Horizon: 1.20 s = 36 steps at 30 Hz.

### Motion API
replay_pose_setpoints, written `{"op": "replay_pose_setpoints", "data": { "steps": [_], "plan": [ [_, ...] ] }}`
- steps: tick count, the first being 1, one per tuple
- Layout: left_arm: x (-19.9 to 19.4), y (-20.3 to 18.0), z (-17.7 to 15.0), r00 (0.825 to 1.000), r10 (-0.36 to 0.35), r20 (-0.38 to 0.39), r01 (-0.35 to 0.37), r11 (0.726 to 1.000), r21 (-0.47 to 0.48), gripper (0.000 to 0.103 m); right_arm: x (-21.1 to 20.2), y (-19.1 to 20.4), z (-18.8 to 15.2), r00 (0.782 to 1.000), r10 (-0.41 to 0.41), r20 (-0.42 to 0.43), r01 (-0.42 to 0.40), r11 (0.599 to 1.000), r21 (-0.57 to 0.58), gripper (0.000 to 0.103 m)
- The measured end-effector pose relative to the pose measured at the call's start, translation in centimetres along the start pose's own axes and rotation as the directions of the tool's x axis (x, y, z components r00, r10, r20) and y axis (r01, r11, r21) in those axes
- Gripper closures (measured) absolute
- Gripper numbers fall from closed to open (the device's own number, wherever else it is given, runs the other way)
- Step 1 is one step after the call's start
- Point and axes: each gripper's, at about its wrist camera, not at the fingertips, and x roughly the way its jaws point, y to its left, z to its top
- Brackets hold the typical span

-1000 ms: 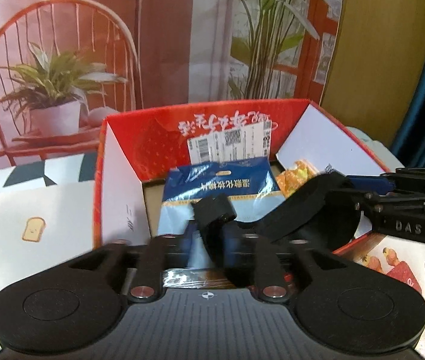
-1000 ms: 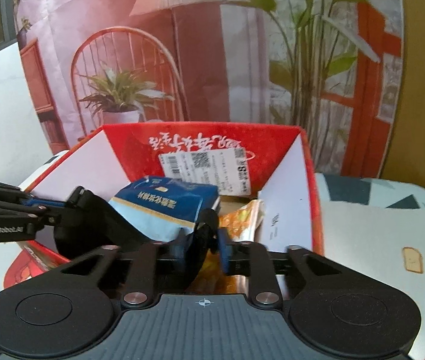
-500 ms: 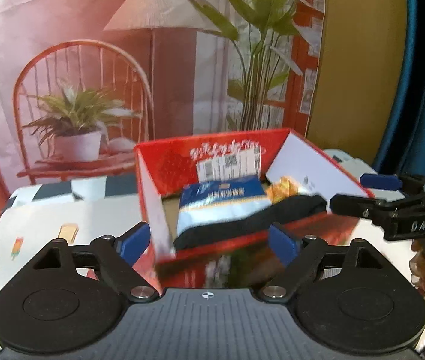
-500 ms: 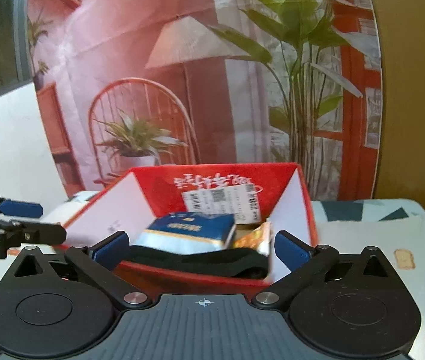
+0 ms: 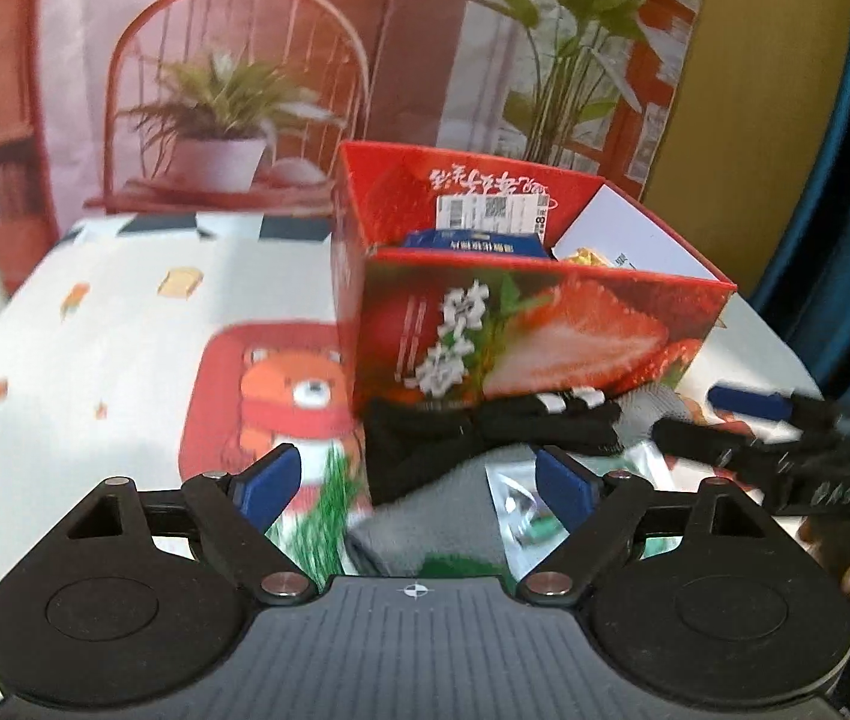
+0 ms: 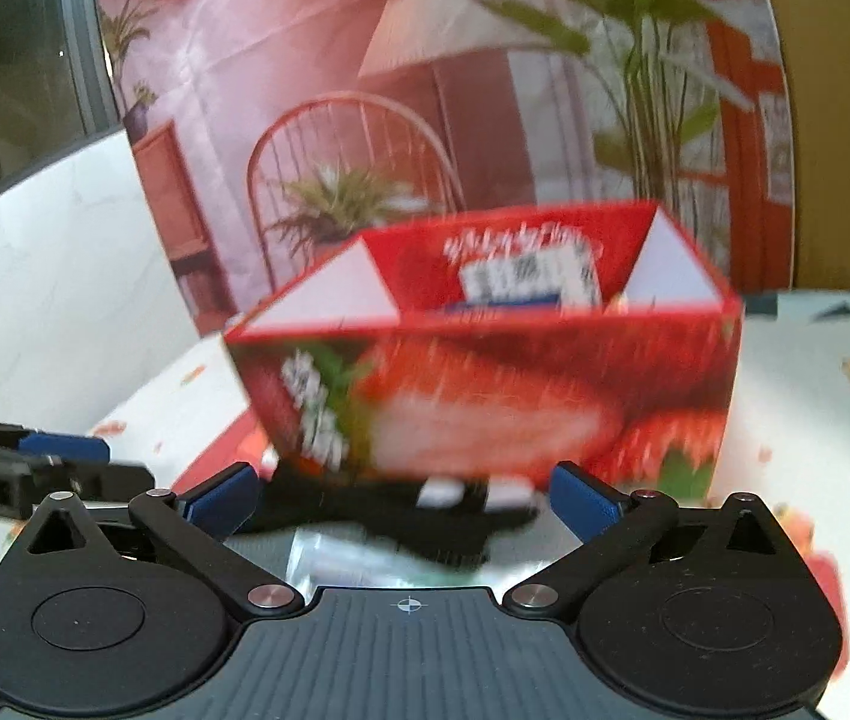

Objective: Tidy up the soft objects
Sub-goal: 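Move the left gripper down to the green tasseled pouch in the pile, then close the left gripper on the green tasseled pouch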

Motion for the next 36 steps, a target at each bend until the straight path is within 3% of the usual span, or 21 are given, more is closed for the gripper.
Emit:
{"op": "replay_pose_setpoints", "data": {
  "steps": [10,15,18,30,36],
  "plan": [
    [-0.6,0.5,-4.2,1.000,-0.006,-0.027,0.004,0.998,-0.061,0.040,0.2,2.9,-4.5,0.993,-0.003,-0.114,-0.003,0.999,-0.052,0.000],
    [-0.7,0.9,-4.6,0.997,-0.074,-0.024,0.072,0.994,-0.079,0.060,0.4,4.3,-5.1,0.991,-0.007,-0.133,-0.007,0.995,-0.104,0.000],
    [-0.2,1.1,-5.0,0.990,-0.138,-0.032,0.133,0.984,-0.116,0.065,0.7,4.9,-5.4,0.989,-0.004,-0.145,-0.013,0.993,-0.117,0.000],
    [1.3,-0.2,-5.4,0.974,-0.226,-0.031,0.219,0.965,-0.142,0.068,1.0,6.6,-6.3,0.984,0.101,-0.148,-0.133,0.964,-0.229,0.002],
    [2.3,-1.4,-4.9,0.969,-0.247,-0.027,0.243,0.964,-0.110,0.068,1.4,6.9,-6.6,0.975,0.151,-0.164,-0.186,0.957,-0.221,0.022]
  ]
}}
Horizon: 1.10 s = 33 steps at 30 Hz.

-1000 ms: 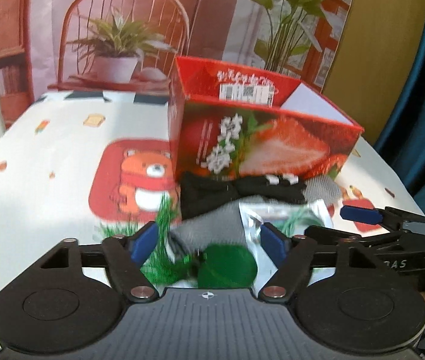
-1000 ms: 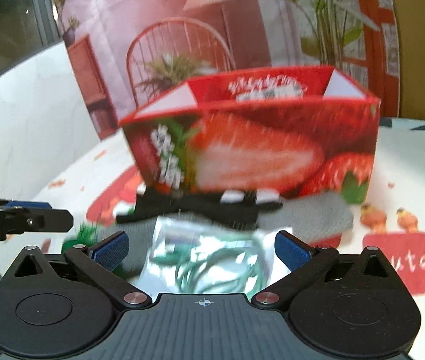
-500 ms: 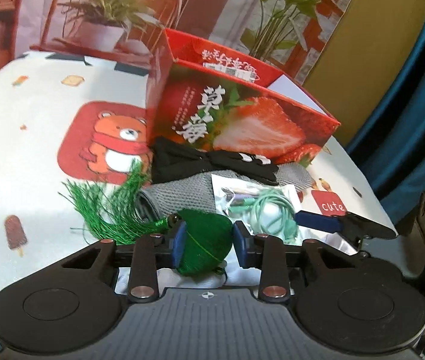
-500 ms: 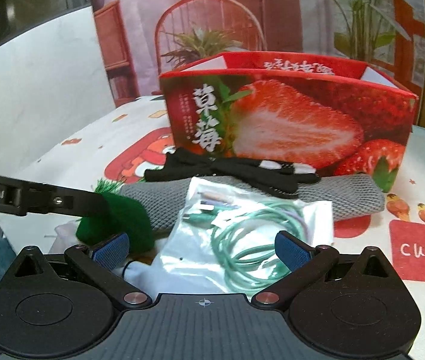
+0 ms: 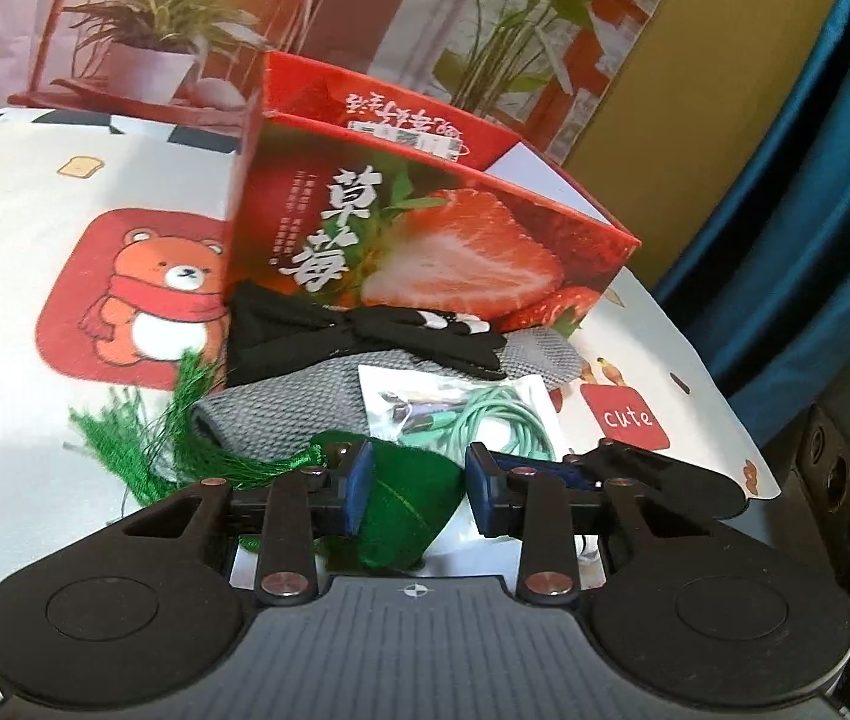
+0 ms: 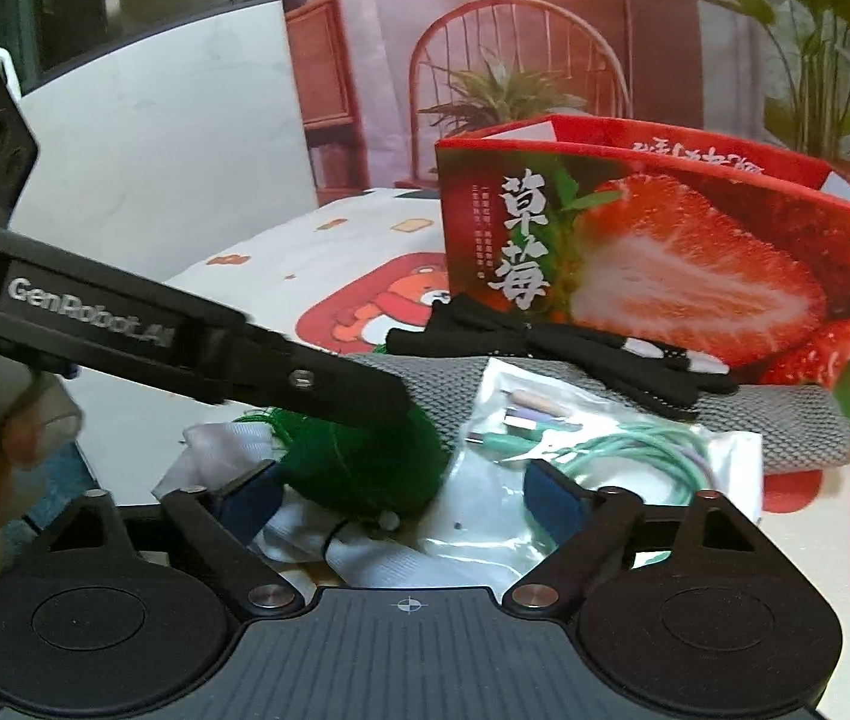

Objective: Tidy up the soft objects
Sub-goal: 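Close the left gripper on the green tasseled pouch, then lift the green pouch with the left gripper and carry it over the box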

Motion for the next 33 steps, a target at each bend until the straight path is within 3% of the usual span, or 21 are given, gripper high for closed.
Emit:
{"op": "replay_pose_setpoints", "data": {
  "steps": [3,5,8,14,26,33],
  "plan": [
    [0.1,-0.1,-0.1,1.000,-0.021,-0.001,0.021,1.000,0.002,0.068,0.2,-0.1,0.1,1.000,0.010,0.003,-0.010,1.000,0.007,0.025],
    [0.2,0.0,-0.2,1.000,-0.029,-0.006,0.029,1.000,0.000,0.068,0.5,0.0,0.1,1.000,0.031,-0.006,-0.031,0.999,0.008,0.037],
    [0.0,0.4,-0.2,1.000,-0.010,-0.011,0.010,1.000,-0.006,0.068,1.0,0.5,0.1,0.999,0.048,-0.018,-0.048,0.999,-0.014,0.045],
    [-0.9,1.6,-0.3,1.000,0.017,-0.010,-0.017,0.998,-0.065,0.062,1.0,0.5,0.1,0.999,0.048,-0.007,-0.048,0.999,-0.015,0.047],
    [-0.1,2.0,-0.6,1.000,-0.013,-0.017,0.011,0.995,-0.095,0.061,1.7,0.4,0.3,0.999,0.035,-0.018,-0.035,0.999,0.017,0.047],
    [-1.3,0.5,0.4,1.000,-0.005,0.026,0.005,1.000,-0.020,0.061,0.7,0.3,1.3,0.999,0.035,0.010,-0.035,0.999,0.032,0.048]
  ]
}}
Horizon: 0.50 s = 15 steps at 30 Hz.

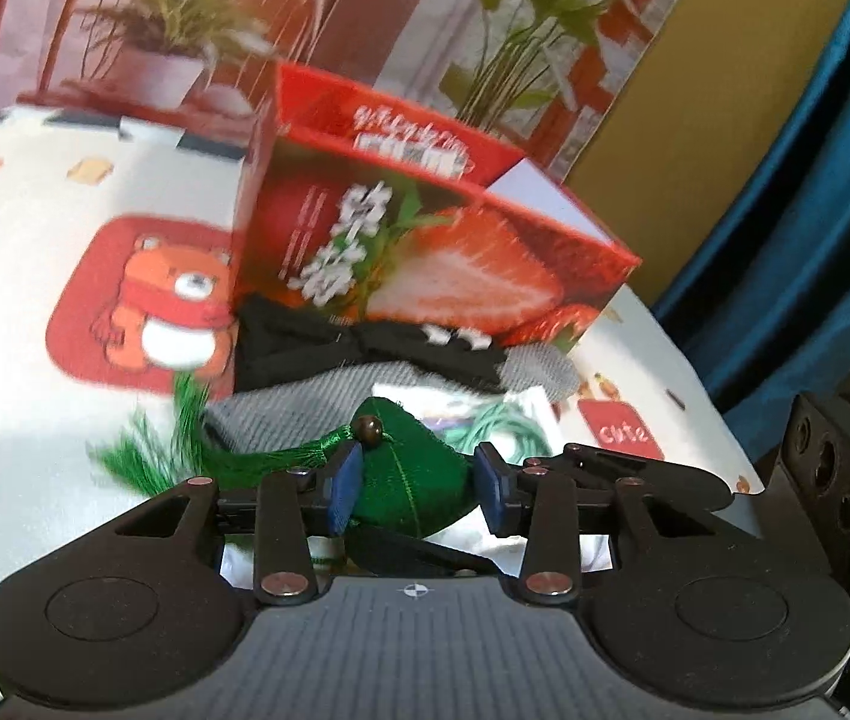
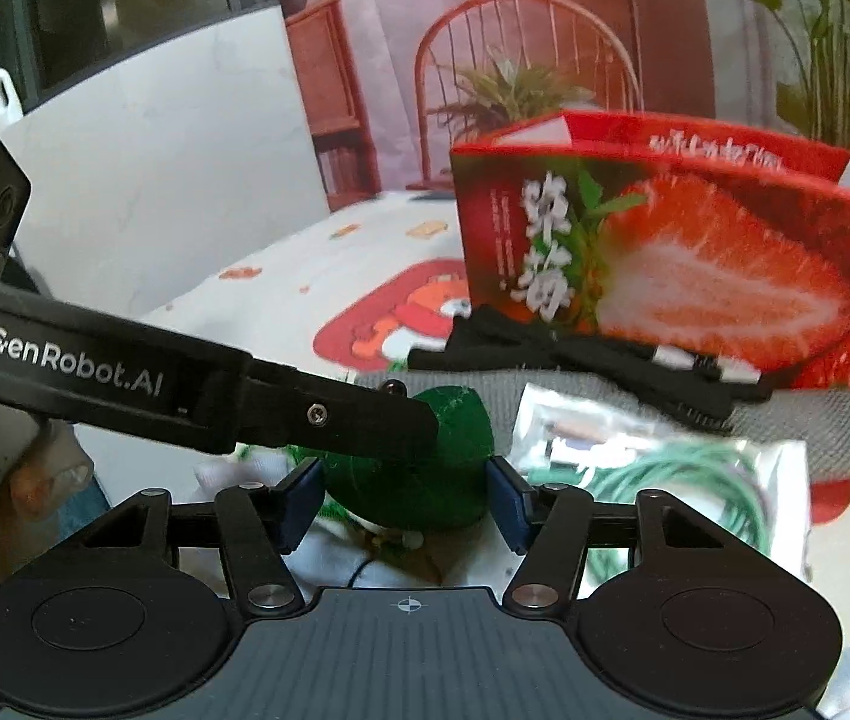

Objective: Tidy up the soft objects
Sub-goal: 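Lift the green pouch with the left gripper and carry it over the box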

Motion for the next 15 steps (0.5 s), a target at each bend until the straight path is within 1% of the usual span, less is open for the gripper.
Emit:
{"op": "replay_pose_setpoints", "data": {
  "steps": [5,10,15],
  "plan": [
    [-1.3,-1.0,2.0,0.999,-0.001,0.053,0.000,1.000,0.027,0.061,-1.3,0.2,1.9,0.998,-0.012,0.060,0.014,0.999,-0.034,0.048],
    [-2.6,-2.6,4.6,0.993,0.000,0.116,-0.008,0.997,0.075,0.061,-2.7,0.3,4.8,0.991,-0.024,0.135,0.034,0.997,-0.071,0.048],
    [-3.4,-4.2,7.2,0.989,-0.002,0.151,-0.015,0.993,0.113,0.061,-3.7,-0.1,7.8,0.983,-0.042,0.180,0.058,0.995,-0.086,0.048]
  ]
}}
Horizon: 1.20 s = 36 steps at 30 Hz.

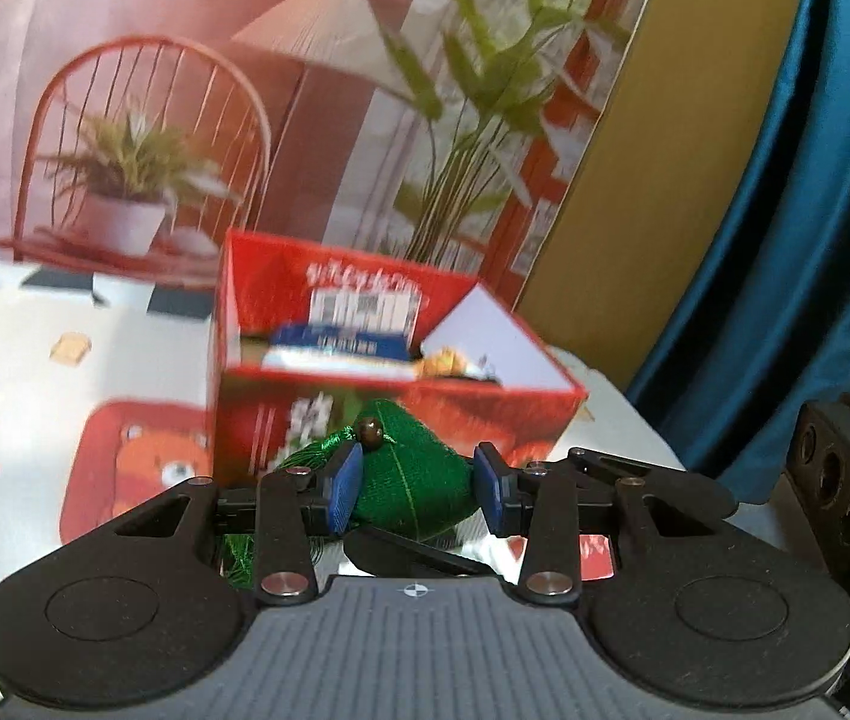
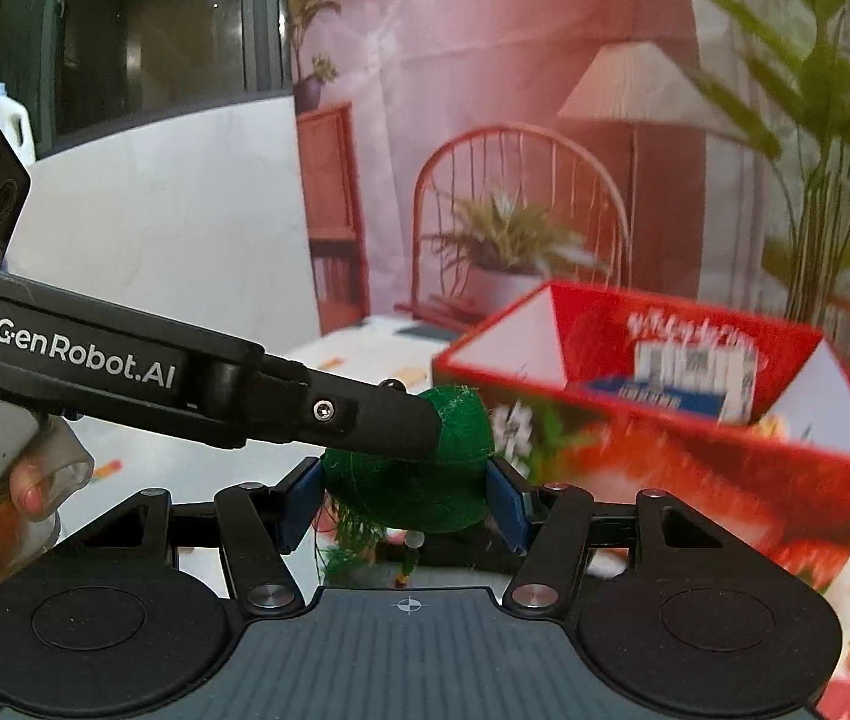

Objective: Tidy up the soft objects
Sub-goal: 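Lift the green pouch with the left gripper and carry it over the box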

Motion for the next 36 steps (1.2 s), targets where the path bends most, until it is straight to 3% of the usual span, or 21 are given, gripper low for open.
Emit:
{"op": "replay_pose_setpoints", "data": {
  "steps": [13,36],
  "plan": [
    [0.8,-1.4,5.5,0.997,-0.006,0.081,0.001,0.998,0.058,0.061,-0.1,-2.3,6.6,0.997,-0.034,0.074,0.038,0.998,-0.043,0.048],
    [6.3,-0.7,12.1,0.994,-0.037,0.108,0.030,0.997,0.065,0.061,4.1,-7.6,13.3,0.995,-0.072,0.062,0.079,0.989,-0.125,0.048]
  ]
}}
